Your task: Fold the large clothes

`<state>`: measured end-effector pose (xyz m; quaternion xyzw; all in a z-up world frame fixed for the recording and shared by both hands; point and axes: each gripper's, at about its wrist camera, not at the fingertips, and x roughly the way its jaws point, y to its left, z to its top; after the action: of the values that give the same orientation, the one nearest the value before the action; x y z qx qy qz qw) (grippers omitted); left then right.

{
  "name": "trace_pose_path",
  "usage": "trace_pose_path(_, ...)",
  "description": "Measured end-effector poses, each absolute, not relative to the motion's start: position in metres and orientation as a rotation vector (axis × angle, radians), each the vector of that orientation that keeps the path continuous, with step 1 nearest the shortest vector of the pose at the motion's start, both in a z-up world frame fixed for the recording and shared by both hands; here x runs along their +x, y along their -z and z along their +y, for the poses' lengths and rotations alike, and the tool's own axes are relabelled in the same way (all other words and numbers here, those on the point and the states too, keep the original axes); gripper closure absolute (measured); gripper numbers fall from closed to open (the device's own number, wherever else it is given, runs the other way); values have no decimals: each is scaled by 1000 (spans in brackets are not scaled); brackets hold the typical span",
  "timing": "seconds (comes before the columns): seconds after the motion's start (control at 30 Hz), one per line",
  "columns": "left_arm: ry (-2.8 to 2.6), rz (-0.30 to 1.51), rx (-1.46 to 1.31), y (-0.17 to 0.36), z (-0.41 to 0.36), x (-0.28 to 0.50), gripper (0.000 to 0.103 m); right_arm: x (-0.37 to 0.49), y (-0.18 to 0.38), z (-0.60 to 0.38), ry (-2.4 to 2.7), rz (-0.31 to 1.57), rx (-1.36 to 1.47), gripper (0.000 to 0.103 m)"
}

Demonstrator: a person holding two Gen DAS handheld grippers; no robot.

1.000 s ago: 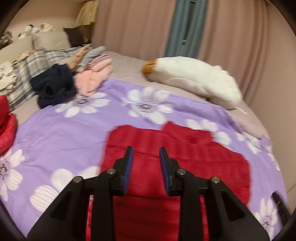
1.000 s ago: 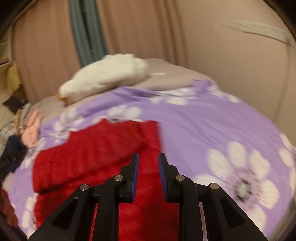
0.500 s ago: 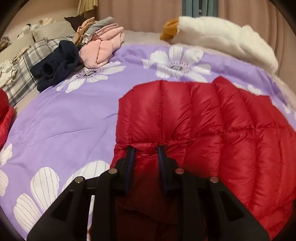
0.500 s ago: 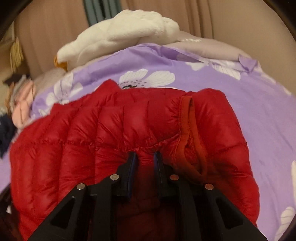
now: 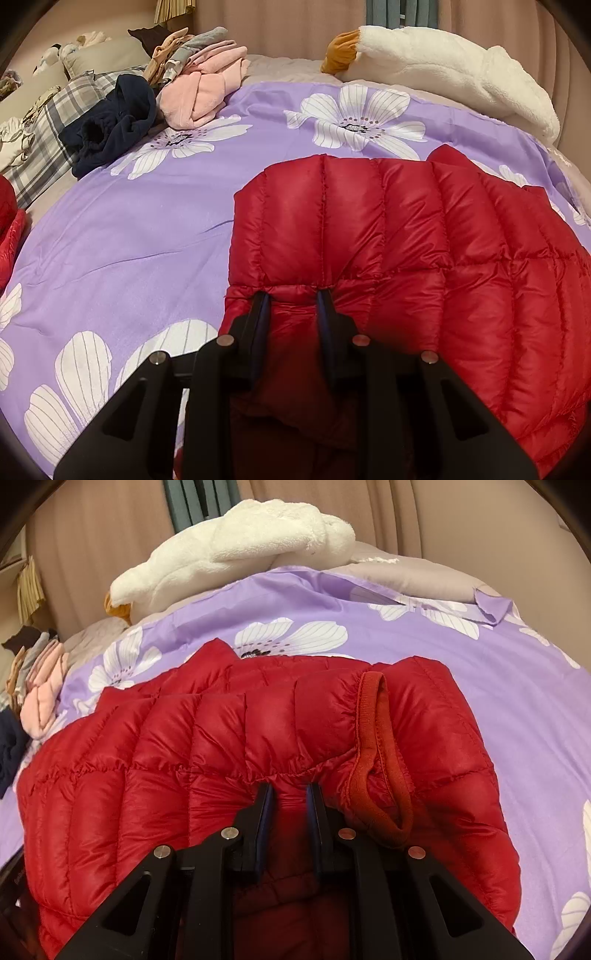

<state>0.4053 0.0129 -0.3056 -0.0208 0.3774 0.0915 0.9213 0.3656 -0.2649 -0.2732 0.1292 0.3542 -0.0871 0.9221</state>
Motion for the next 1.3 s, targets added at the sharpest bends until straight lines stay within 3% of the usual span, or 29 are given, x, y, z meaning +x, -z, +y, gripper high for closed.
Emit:
trace_pose_path(0.3,-181,778,-73,306,16,407,75,365,273,-264,178,726,269,89)
trace_pose_path(0.4,-171,783,-122,302,25,406,67,364,271,-265,170,727,277,87)
trace_pose_path(0.43,-166,793,-166,299,34,403,58,363,268,-268,155,733,290,87)
trace_pose_path(0.47,-172,818,-195,295,42,397,37,360,265,-270,139,751,295,87)
trace_pose_path(0.5,-175,842,-220,292,50,391,28,351,259,-273,129,772,292,87)
trace_pose_path(0.53,-141,846,-282,287,66,377,25,339,253,-276,131,778,287,85)
trace_pose_path(0.63,-100,838,-448,275,106,333,25,293,236,-289,137,754,232,55)
trace_pose_path(0.67,-94,831,-475,272,114,321,25,277,233,-293,158,755,213,29)
trace_pose_path(0.73,-74,830,-540,268,137,282,23,235,231,-304,242,720,190,19)
trace_pose_path(1.0,11,855,-714,296,147,160,22,108,285,-359,256,760,648,19)
trace_pose_path(1.07,87,872,-684,295,128,139,22,82,291,-353,258,712,684,19)
trace_pose_path(1.3,330,879,-1011,318,89,96,23,50,301,-306,96,707,892,19)
